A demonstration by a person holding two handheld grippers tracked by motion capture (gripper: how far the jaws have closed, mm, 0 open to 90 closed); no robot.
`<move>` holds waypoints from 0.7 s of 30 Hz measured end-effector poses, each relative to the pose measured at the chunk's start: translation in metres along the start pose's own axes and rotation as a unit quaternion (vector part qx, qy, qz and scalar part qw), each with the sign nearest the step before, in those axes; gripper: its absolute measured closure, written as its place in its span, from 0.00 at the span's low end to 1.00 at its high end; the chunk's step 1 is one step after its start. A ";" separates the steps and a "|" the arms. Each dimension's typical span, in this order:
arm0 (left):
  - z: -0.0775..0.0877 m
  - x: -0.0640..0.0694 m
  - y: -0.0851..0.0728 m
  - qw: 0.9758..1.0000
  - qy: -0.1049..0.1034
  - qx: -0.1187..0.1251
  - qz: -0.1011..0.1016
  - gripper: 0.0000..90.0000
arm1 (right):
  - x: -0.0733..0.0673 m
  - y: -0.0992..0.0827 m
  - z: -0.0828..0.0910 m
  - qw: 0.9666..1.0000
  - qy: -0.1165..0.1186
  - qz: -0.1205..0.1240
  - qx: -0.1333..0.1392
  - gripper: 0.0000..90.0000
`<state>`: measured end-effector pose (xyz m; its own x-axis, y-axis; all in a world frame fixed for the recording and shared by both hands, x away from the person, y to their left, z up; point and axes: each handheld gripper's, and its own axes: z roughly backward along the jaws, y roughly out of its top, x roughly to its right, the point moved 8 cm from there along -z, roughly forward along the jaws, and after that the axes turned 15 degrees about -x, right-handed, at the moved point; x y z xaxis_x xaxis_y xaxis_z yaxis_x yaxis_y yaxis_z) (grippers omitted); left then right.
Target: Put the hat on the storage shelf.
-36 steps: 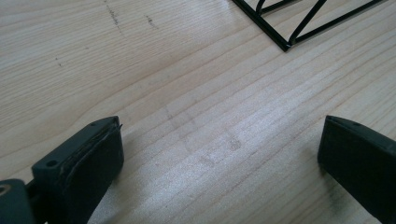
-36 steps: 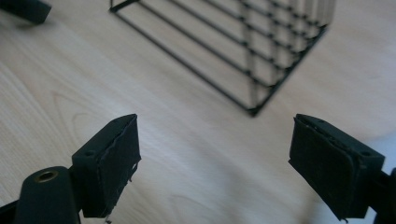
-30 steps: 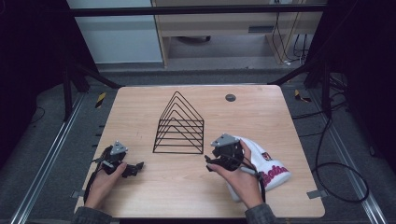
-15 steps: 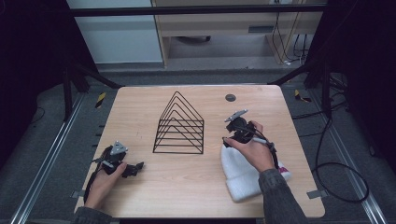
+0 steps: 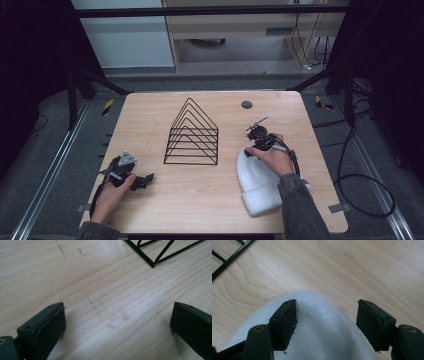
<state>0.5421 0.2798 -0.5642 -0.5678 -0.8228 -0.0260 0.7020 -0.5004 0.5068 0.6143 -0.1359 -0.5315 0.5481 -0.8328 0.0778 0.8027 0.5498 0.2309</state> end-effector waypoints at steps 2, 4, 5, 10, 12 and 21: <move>0.000 0.000 0.000 1.000 0.000 0.000 0.000 0.00 | -0.002 -0.001 -0.004 1.000 -0.002 0.005 -0.010 0.38; 0.000 0.000 0.000 1.000 0.000 0.000 0.000 0.00 | -0.004 -0.001 -0.006 1.000 0.001 0.006 -0.013 0.41; 0.000 0.000 0.000 1.000 0.000 0.000 0.000 0.00 | -0.004 -0.001 -0.007 1.000 0.004 0.002 -0.008 0.44; 0.000 0.000 0.000 1.000 0.000 0.000 0.000 0.00 | -0.005 -0.004 -0.011 1.000 0.025 -0.003 -0.009 0.56; 0.000 0.000 0.000 1.000 0.000 0.000 0.000 0.00 | -0.006 -0.005 -0.011 0.999 0.030 0.002 -0.011 0.64; 0.000 0.000 0.000 1.000 0.000 0.000 0.000 0.00 | -0.010 -0.007 -0.008 0.999 0.041 0.017 -0.004 0.86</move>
<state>0.5422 0.2798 -0.5642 -0.5677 -0.8228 -0.0260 0.7019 -0.5003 0.5069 0.6048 -0.1310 -0.5418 0.5923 -0.8057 0.0046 0.7852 0.5784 0.2210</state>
